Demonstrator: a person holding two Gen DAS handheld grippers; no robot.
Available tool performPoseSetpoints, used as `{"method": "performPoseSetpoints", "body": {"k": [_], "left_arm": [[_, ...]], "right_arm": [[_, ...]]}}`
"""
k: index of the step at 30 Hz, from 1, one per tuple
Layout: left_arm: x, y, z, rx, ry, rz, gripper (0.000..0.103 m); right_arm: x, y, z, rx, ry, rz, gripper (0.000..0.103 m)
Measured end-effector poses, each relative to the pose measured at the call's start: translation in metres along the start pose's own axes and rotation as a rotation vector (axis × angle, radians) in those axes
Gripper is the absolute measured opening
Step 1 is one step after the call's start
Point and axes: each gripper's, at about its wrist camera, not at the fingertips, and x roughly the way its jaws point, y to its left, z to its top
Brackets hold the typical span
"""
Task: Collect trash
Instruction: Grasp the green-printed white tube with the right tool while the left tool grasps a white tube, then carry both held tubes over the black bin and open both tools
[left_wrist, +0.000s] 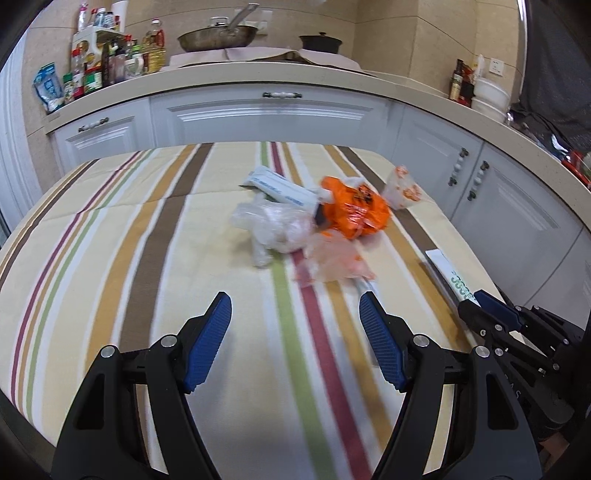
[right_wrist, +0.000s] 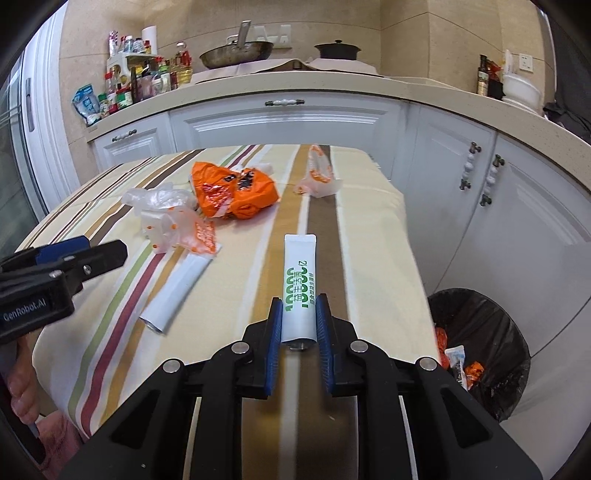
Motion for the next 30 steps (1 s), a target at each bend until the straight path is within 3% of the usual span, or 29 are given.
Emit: {"method": "performPoseSetpoints", "body": {"k": [8, 19, 30], "left_arm": [[0.016, -0.04, -0.009, 0.064, 0.024, -0.005, 0.069], [0.026, -0.059, -0.023, 0.128, 0.049, -0.027, 0.016], [0.012, -0.058, -0.026, 0.13, 0.035, -0.063, 0.014]], "right_arm": [[-0.01, -0.028, -0.01, 0.066, -0.03, 0.006, 0.019], [-0.011, -0.035, -0.016, 0.089, -0.046, 0.03, 0.019], [-0.017, -0.037, -0.015, 0.087, -0.061, 0.01, 0.019]]}}
